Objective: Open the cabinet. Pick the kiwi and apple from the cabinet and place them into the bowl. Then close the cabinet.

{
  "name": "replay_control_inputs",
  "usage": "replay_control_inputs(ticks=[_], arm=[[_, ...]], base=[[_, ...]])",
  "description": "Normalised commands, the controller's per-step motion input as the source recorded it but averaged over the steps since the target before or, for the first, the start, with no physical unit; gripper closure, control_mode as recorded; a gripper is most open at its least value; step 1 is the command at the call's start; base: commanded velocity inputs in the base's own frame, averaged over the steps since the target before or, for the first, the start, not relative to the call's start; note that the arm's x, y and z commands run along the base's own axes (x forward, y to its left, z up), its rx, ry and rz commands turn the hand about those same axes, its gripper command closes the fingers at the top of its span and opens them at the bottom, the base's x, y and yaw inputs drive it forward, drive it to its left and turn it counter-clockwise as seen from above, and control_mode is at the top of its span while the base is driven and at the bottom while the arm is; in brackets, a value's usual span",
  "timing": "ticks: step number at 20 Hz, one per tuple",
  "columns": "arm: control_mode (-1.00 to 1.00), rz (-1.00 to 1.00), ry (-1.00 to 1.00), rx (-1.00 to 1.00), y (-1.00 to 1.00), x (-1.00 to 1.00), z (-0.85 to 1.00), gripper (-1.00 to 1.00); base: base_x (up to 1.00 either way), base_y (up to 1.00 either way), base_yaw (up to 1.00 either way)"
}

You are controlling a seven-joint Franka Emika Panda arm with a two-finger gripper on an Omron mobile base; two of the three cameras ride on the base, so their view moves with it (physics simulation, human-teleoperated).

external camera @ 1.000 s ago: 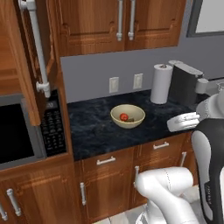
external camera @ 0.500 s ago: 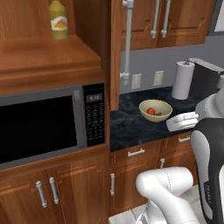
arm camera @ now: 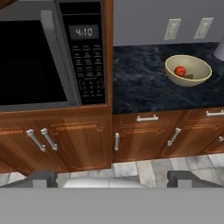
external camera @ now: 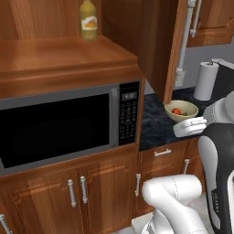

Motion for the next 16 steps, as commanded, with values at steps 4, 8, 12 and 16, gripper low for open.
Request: replay_control_inputs(ticks=[4,8,12,16], arm=[[1.0,0.0,0.0,0.0,0.0,0.0,0.0,-1.0],[1.0,0.0,0.0,0.0,0.0,0.0,0.0,-1.0],[1.0,0.0,0.0,0.0,0.0,0.0,0.0,-1.0],[1.0,0.0,0.0,0.0,0.0,0.0,0.0,-1.0]], base=[[-0.33,0.47,0.0],[-0.28,0.46,0.0],[-0.19,0.47,0.0],[-0.08,0.47,0.0]])
